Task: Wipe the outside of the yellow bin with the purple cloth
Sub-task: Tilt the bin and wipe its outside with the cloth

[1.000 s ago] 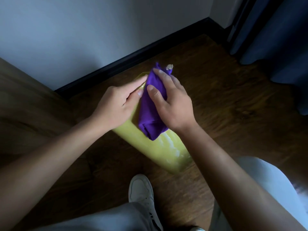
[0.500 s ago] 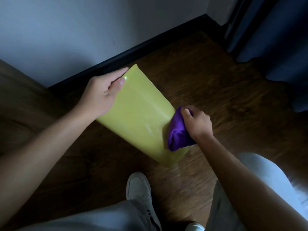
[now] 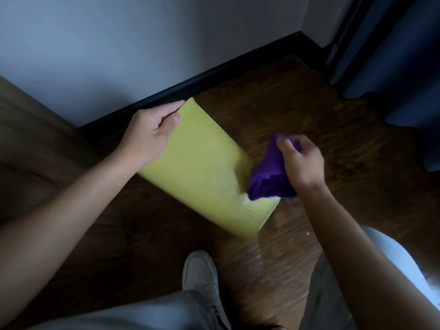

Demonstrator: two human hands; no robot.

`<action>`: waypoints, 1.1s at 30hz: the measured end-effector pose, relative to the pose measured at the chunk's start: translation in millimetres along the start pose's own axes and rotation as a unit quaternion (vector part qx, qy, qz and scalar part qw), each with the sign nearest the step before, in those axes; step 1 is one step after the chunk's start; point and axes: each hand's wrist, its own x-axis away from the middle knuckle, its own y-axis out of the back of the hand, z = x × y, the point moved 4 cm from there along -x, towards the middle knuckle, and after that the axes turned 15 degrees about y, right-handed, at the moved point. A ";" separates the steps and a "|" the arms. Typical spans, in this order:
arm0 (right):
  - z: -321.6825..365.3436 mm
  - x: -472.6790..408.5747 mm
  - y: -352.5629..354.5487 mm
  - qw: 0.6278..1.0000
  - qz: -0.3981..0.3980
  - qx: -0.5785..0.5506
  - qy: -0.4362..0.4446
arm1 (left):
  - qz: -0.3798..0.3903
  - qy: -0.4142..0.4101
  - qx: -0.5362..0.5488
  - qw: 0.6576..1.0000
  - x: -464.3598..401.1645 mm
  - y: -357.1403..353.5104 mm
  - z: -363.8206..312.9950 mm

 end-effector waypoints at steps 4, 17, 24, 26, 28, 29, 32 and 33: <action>74.2 -18.5 -35.9 0.990 0.003 -0.058 0.131 | 0.014 -0.021 -0.007 1.000 4.3 -8.2 -14.1; 17.6 -23.2 -78.3 0.980 0.067 0.141 0.123 | -0.017 0.016 0.023 0.999 -2.6 0.0 0.9; -42.3 -16.4 -41.8 0.970 0.089 0.227 0.012 | -0.023 0.073 0.053 0.996 -9.7 7.9 15.9; -56.6 -13.4 -25.5 0.963 0.092 0.250 -0.026 | -0.030 0.083 0.049 0.995 -11.8 8.3 16.2; -65.5 -9.5 -10.0 0.961 0.082 0.258 -0.050 | -0.037 0.088 0.041 0.995 -13.5 9.2 16.3; -64.9 -8.3 -4.6 0.964 0.066 0.254 -0.047 | -0.040 0.086 0.038 0.995 -14.0 9.5 16.0; -43.8 -6.5 -3.6 0.981 -0.003 0.195 0.020 | -0.048 0.079 0.019 0.996 -13.8 7.0 13.4; -32.8 -5.8 -7.2 0.983 -0.018 0.173 0.056 | -0.048 0.079 0.015 0.996 -13.8 6.0 11.5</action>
